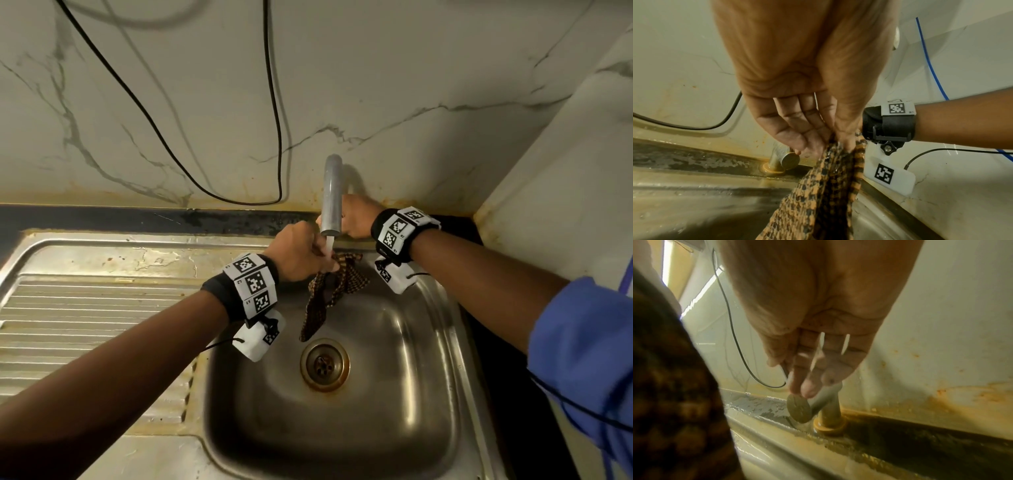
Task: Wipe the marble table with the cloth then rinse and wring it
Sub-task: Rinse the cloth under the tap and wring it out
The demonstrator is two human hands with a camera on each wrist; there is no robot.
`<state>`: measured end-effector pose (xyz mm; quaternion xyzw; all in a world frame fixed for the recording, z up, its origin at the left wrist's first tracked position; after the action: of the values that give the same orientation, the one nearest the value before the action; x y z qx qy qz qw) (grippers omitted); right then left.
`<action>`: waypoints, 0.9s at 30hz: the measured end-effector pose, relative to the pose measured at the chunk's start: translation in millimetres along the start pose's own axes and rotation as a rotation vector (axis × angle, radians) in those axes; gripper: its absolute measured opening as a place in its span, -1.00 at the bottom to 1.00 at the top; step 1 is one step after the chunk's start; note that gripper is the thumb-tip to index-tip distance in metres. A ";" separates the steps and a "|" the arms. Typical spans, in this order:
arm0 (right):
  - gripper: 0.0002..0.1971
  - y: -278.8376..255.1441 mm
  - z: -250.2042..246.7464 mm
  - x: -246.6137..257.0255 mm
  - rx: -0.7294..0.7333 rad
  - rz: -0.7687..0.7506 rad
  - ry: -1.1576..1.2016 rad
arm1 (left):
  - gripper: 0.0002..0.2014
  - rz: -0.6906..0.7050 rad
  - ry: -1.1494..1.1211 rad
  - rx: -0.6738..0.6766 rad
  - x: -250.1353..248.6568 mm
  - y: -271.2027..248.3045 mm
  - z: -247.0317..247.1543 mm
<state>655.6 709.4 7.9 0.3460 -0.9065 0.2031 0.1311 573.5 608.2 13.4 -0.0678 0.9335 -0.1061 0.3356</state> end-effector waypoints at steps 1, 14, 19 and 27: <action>-0.77 -3.8 -1.1 1.0 -0.003 0.000 -0.025 | -0.82 0.022 0.000 -0.006 -2.3 -2.8 -1.5; -0.22 -83.0 34.4 3.7 -0.141 -0.137 0.312 | -0.91 0.098 -0.067 0.005 2.6 -18.3 -3.2; -0.67 -84.9 35.5 14.1 -0.344 -0.129 0.291 | -0.89 0.084 -0.065 -0.001 4.7 -25.9 -7.8; -0.90 -73.2 33.0 1.4 -0.163 -0.138 0.313 | -0.91 0.072 -0.083 0.035 16.8 -28.4 -14.3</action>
<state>701.2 643.8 -0.5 0.3598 -0.8627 0.1707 0.3117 553.0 579.5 20.8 -0.0326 0.9187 -0.1074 0.3787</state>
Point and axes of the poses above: each hand's wrist, its own y-axis towards the middle knuckle, its own z-axis out of the palm, x = y × z, the point moved 6 cm from there along y, towards the middle knuckle, and after that the axes turned 1 degree about -z, right-handed, at the moved point
